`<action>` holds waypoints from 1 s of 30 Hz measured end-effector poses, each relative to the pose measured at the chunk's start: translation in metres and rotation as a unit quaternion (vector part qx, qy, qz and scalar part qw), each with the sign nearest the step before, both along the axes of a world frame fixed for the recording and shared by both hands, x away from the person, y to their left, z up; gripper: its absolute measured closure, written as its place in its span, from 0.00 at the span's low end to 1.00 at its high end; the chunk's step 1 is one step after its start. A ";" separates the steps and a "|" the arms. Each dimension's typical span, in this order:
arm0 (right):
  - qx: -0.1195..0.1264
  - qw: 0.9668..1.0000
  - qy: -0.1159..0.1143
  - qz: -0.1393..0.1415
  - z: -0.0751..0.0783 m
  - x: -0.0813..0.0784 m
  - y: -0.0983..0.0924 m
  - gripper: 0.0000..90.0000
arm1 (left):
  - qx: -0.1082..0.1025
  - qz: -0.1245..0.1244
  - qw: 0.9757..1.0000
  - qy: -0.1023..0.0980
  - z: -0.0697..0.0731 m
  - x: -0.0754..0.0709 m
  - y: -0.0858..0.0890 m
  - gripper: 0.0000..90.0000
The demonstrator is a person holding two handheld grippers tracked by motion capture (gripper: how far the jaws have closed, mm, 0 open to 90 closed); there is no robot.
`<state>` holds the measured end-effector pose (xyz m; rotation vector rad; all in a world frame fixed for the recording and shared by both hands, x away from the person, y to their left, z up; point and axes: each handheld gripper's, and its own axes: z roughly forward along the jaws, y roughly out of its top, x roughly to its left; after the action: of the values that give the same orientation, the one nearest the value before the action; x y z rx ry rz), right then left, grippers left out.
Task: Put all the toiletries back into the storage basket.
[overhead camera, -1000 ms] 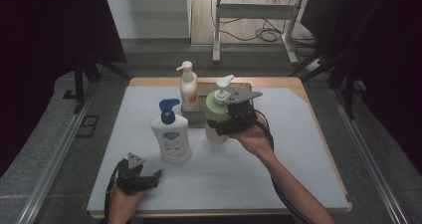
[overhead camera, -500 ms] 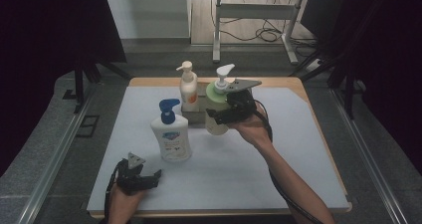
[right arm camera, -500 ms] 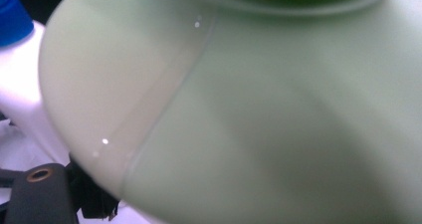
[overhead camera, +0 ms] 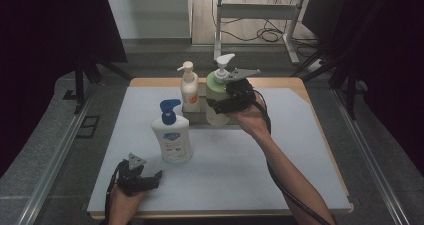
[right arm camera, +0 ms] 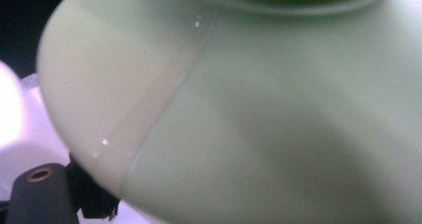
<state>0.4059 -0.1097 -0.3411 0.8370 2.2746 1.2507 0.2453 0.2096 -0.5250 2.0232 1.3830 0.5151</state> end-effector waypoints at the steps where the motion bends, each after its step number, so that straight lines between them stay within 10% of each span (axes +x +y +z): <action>1: 0.002 1.000 0.001 -0.001 0.000 0.001 0.000 0.14 | 0.000 0.000 1.000 0.000 0.000 0.000 0.000 0.13; 30: -0.009 0.999 -0.016 -0.050 -0.002 0.044 0.005 0.14 | 0.000 0.000 1.000 0.001 0.000 0.000 0.000 0.13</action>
<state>0.4504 -0.1051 -0.3431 0.9046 2.1877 1.1891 0.2451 0.2095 -0.5249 2.0232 1.3847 0.5130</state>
